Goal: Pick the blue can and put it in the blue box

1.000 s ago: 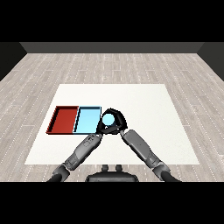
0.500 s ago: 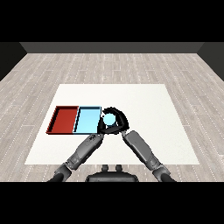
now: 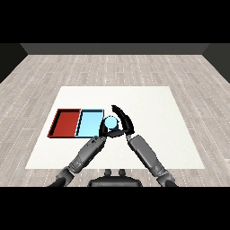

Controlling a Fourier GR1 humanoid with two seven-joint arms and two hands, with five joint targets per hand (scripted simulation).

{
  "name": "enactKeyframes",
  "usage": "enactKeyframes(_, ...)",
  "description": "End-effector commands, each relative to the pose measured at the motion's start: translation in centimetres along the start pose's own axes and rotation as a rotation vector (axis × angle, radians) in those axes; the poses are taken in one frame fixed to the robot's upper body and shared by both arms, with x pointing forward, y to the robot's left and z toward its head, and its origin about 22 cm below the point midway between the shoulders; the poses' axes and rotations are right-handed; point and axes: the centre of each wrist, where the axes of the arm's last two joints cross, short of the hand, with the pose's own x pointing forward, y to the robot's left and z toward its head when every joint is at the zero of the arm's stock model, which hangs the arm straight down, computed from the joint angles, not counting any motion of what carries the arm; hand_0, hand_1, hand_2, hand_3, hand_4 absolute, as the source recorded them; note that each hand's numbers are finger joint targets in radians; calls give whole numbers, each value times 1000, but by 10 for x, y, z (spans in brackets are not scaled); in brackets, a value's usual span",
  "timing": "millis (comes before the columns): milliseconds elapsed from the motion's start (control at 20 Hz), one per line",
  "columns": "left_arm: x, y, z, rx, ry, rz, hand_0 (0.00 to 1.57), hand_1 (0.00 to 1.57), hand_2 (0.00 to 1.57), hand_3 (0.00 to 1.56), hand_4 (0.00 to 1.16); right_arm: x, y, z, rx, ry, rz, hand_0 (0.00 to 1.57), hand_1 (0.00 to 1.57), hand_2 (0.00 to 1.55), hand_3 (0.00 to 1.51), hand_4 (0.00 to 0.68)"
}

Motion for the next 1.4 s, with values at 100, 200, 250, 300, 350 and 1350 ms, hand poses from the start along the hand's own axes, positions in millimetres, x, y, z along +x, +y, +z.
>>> enactKeyframes(100, 0, 9, -7, 39, -27, -67, 1571, 1571, 1571, 1476, 1142, 16, -27, 7, -75, -26, -63, 0, 0, 0, 0, 0)
enactKeyframes(200, -2, 14, -26, 41, -41, -69, 1571, 1571, 1571, 1481, 1140, 17, -40, 10, -75, -54, -83, 0, 0, 0, 0, 0)
enactKeyframes(250, -11, 13, -4, 26, -36, -59, 1571, 1571, 1571, 1486, 1145, 30, -40, 5, -59, -68, -81, 0, 0, 0, 0, 0)
enactKeyframes(300, -15, 24, 12, 57, -55, -83, 1571, 1571, 1571, 1484, 1146, 9, -46, 18, -51, -69, -101, 0, 0, 0, 0, 0)
enactKeyframes(350, -6, 14, -4, 60, -36, -74, 1571, 1571, 1571, 1479, 1139, 25, -57, 23, -29, -97, -133, 0, 0, 0, 0, 0)
enactKeyframes(1350, -30, 167, -57, 282, 316, -502, 1571, 1571, 1562, 1486, 1057, 36, -111, 74, -192, -180, -106, 0, 0, 0, 0, 0)
